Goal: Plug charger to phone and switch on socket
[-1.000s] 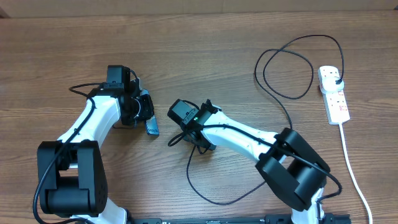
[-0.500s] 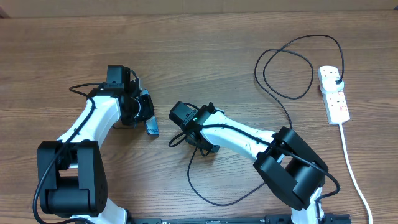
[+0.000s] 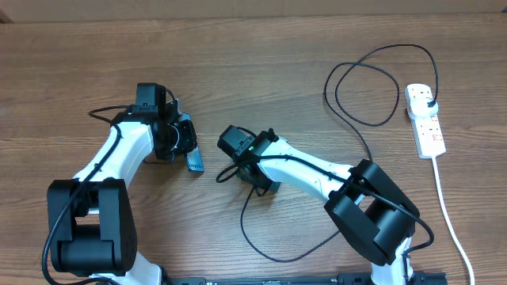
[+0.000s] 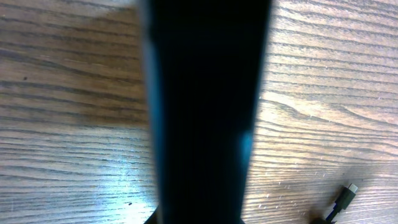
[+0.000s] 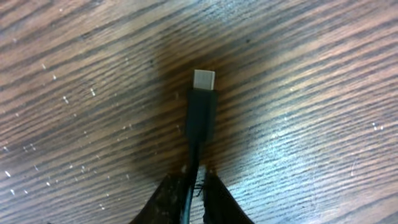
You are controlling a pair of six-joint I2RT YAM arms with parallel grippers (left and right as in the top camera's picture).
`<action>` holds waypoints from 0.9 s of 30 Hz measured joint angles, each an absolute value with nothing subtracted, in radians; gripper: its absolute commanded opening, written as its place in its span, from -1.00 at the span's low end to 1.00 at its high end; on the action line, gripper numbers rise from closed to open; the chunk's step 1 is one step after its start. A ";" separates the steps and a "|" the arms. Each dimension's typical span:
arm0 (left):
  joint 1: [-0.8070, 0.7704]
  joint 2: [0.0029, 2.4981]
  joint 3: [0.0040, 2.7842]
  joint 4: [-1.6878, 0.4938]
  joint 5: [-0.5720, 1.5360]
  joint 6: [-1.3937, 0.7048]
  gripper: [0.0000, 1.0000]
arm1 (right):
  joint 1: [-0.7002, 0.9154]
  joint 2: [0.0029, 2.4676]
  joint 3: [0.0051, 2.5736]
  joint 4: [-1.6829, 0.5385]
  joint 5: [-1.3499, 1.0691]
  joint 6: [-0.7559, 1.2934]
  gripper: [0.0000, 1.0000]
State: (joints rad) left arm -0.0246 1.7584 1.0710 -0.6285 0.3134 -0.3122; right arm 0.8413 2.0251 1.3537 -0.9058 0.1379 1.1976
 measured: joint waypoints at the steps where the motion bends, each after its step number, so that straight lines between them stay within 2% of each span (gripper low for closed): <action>1: -0.025 1.758 1.071 -0.628 0.315 -0.312 -0.91 | 0.841 2.025 1.354 -0.906 0.138 1.197 -0.70; 6: -0.025 1.758 1.071 -0.628 0.315 -0.312 -0.91 | 0.839 2.025 1.354 -0.912 0.138 1.201 -0.40; 9: -0.025 1.758 1.071 -0.629 0.315 -0.312 -0.91 | 0.838 2.025 1.354 -0.914 0.141 1.201 -0.34; 24: -0.025 1.758 1.071 -0.628 0.315 -0.312 -0.91 | 0.837 2.025 1.354 -0.888 0.158 1.200 -0.35; 27: -0.025 1.758 1.071 -0.628 0.315 -0.312 -0.91 | 0.838 2.025 1.354 -0.888 0.161 1.197 -0.56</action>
State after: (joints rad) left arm -0.0246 1.7584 1.0710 -0.6285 0.3149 -0.3119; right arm 0.8375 2.0254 1.3537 -0.8883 0.1608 1.1973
